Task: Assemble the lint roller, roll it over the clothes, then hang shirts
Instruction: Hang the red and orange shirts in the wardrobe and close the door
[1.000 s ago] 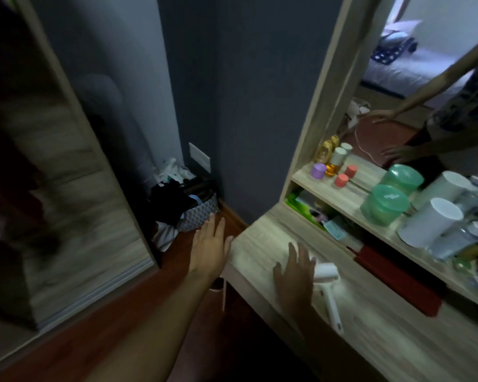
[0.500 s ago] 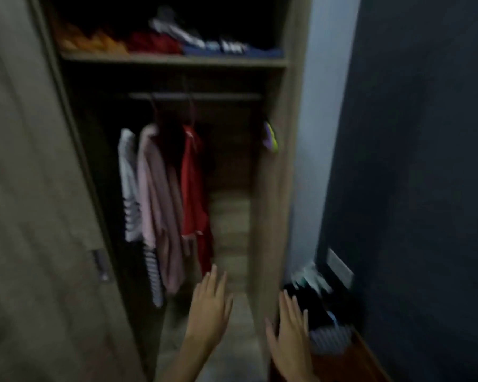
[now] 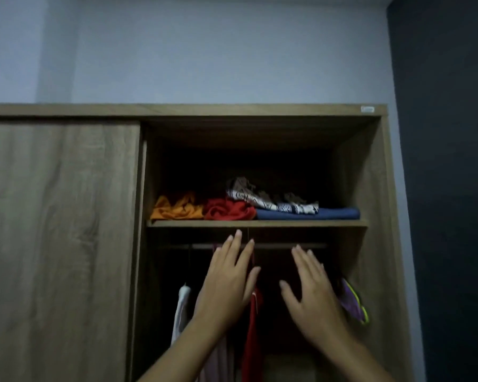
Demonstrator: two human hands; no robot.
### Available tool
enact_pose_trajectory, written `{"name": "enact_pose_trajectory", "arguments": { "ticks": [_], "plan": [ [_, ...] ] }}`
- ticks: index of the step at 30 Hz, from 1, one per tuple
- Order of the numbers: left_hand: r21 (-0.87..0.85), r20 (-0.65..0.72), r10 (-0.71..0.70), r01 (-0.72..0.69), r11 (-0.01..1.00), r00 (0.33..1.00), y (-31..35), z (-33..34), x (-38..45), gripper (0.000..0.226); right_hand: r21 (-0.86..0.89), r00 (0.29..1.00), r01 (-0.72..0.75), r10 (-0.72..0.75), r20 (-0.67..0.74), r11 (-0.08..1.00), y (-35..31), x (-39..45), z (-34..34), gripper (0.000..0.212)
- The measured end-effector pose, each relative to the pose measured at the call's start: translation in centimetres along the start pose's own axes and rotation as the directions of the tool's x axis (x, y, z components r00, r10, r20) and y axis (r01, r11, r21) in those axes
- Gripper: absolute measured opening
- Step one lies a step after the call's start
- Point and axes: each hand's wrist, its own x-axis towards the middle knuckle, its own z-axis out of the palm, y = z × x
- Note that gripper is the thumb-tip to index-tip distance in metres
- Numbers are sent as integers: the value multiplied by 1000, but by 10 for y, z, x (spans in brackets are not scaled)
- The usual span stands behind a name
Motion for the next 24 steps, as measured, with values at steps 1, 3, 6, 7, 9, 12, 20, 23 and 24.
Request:
{"name": "enact_pose_trajectory", "arguments": {
  "ticks": [1, 3, 6, 7, 9, 12, 20, 23, 24],
  "plan": [
    [14, -21, 20, -19, 1000, 1000, -5, 2, 18, 55, 0, 1000, 11, -11, -6, 1000, 2, 24, -3, 69],
    [40, -30, 46, -45, 998, 998, -13, 8, 54, 55, -1, 999, 34, -34, 2, 999, 9, 68, -8, 65],
    [52, -40, 28, -26, 998, 999, -22, 20, 109, 54, -15, 999, 40, -39, 31, 999, 24, 127, -5, 65],
    [70, -44, 24, -21, 997, 999, -25, 24, 126, 55, -32, 998, 44, -43, 47, 999, 30, 145, -2, 64],
    [116, -25, 29, -26, 993, 999, -30, 34, 158, 56, -82, 996, 57, -51, 71, 995, 40, 175, 5, 65],
    [256, 106, 56, -82, 963, 993, -39, 49, 198, 62, -135, 989, 103, -86, 124, 985, 54, 212, 17, 71],
    [194, 429, -93, 9, 981, 898, -55, 69, 244, 41, -163, 897, 131, -47, 439, 978, 68, 260, 36, 37],
    [239, 456, -118, 7, 971, 882, -60, 70, 258, 31, -142, 931, 130, -72, 358, 981, 72, 267, 37, 22],
    [256, 471, -155, 34, 966, 868, -61, 71, 260, 31, -124, 938, 105, -57, 342, 987, 72, 269, 36, 22]
  ]
}}
